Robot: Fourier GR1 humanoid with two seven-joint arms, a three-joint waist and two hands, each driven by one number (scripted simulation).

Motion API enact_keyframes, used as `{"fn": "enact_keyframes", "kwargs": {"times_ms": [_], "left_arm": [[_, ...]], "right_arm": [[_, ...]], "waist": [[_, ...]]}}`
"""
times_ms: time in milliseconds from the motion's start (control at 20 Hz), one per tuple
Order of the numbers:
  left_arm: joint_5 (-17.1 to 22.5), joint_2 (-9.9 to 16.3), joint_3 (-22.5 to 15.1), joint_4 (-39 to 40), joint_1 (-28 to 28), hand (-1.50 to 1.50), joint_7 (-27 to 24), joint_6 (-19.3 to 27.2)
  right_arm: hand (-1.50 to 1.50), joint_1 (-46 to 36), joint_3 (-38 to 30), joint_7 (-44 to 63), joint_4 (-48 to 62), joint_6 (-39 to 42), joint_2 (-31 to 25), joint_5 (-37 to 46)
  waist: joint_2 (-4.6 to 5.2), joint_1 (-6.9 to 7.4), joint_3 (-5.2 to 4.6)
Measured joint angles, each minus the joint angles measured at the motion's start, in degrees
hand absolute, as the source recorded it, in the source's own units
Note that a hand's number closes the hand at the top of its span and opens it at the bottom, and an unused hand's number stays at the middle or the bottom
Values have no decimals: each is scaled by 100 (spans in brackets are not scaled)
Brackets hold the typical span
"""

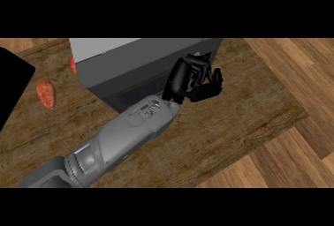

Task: Pick up the milk, place it into the microwave and close the microwave

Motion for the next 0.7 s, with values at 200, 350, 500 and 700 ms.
{"fn": "enact_keyframes", "kwargs": {"times_ms": [200,350,500,700], "left_arm": [[153,-315,218,187,-93,150,64,394],[278,-333,142,215,-187,150,136,381],[396,-334,30,249,-274,150,190,257],[507,-333,-130,305,-374,150,187,16]], "right_arm": [[-150,-23,-98,54,42,-27,-66,-121],[-150,-13,-198,69,59,-60,-106,-193],[-150,8,-320,93,53,-101,-170,-253],[-150,53,-481,117,21,-158,-244,-330]], "waist": [[-9,129,7],[7,198,12],[13,269,10],[21,384,8]]}}
